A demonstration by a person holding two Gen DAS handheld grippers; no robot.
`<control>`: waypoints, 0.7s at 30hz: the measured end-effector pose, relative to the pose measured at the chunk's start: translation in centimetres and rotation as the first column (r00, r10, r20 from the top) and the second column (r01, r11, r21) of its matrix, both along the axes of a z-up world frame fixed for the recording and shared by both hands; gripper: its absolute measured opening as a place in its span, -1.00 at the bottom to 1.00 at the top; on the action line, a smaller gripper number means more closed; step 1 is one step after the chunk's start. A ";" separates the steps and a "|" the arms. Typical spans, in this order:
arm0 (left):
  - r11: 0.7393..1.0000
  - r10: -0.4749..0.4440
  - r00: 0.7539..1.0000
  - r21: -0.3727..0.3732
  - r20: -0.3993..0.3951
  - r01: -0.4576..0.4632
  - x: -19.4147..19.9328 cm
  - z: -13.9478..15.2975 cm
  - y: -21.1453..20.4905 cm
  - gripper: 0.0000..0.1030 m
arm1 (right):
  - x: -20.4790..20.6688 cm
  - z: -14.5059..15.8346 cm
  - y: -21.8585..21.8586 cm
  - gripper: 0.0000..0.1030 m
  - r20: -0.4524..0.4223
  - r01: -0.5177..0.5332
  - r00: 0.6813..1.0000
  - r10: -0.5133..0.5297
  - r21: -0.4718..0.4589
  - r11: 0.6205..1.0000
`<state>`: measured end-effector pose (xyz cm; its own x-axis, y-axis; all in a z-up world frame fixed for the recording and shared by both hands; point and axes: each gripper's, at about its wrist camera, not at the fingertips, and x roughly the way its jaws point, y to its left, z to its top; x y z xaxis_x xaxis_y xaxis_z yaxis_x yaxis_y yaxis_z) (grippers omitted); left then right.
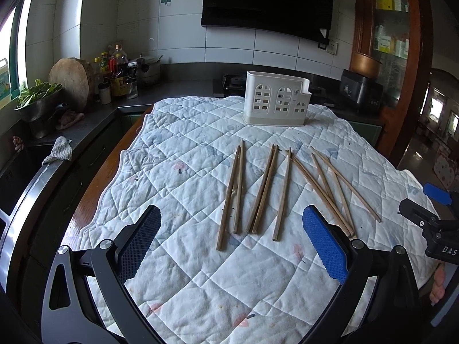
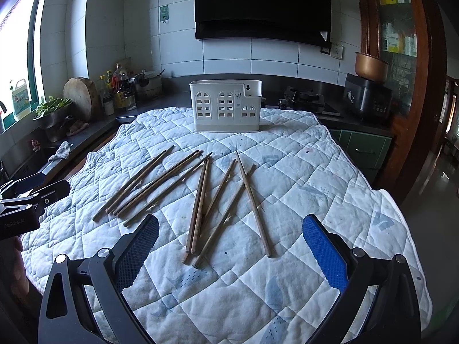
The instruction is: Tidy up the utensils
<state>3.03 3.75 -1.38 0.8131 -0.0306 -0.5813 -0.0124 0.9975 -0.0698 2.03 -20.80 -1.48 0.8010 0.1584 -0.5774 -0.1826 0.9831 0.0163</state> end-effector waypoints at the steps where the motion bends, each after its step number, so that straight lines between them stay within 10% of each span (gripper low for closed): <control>1: 1.000 0.003 1.000 -0.002 -0.007 -0.003 0.2 -0.1 0.1 0.91 | 0.1 -0.1 0.0 0.89 -0.002 -0.001 1.000 0.001 -0.002 1.000; 21: 0.999 -0.025 0.993 -0.024 -0.120 0.022 4.0 -3.1 2.0 0.86 | 3.3 -2.0 -0.5 0.88 -0.057 -0.048 0.997 0.044 -0.057 0.997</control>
